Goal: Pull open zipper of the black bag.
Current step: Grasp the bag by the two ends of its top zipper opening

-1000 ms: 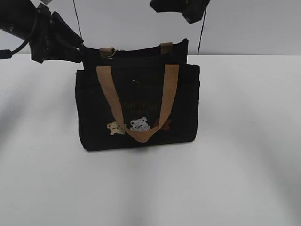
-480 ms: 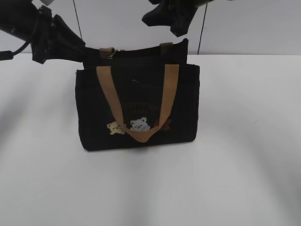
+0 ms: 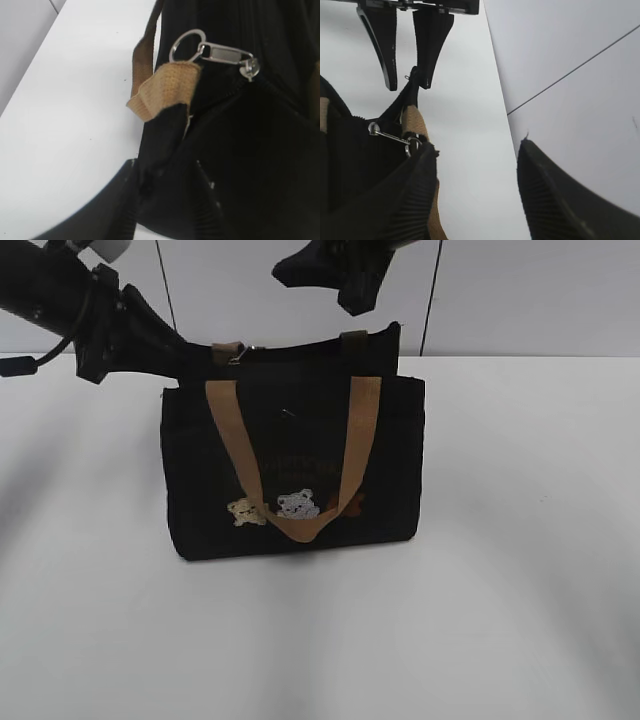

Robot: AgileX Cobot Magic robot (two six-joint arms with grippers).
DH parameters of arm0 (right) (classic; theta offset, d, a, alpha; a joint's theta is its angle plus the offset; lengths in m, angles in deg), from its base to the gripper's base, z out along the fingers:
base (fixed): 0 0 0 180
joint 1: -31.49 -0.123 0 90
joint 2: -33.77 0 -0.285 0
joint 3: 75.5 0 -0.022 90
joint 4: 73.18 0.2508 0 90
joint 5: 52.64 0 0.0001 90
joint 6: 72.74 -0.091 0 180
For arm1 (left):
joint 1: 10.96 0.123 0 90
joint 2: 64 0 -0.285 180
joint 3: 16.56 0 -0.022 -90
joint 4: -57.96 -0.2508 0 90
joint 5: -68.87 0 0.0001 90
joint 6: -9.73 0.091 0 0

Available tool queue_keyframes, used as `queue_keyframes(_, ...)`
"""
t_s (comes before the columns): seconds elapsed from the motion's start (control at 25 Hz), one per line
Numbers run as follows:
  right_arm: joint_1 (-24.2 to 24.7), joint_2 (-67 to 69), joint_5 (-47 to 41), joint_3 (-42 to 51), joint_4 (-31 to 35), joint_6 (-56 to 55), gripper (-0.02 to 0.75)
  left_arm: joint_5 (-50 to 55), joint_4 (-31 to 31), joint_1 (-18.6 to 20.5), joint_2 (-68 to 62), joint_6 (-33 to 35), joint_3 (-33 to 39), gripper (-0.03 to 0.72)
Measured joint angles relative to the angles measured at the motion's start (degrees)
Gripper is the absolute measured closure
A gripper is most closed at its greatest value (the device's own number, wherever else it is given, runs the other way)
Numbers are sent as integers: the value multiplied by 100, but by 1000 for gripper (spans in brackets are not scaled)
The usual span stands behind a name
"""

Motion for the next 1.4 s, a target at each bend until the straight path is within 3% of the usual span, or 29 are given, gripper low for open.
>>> queue_keyframes(0.2, 0, 30, 0, 0, 1, 205, 339, 21, 26, 0, 0, 0, 0, 547)
queue_keyframes(0.36, 0, 281, -189, -18, 1, 233, 347, 117, 26, 0, 0, 16, -1, 594)
queue_keyframes(0.8, -11, 610, -372, -18, 151, 481, 475, 122, 26, 0, 0, 19, -1, 599)
queue_keyframes(1.4, -158, 976, -358, -18, 599, 1162, 486, 122, 45, 0, 0, 19, -1, 599)
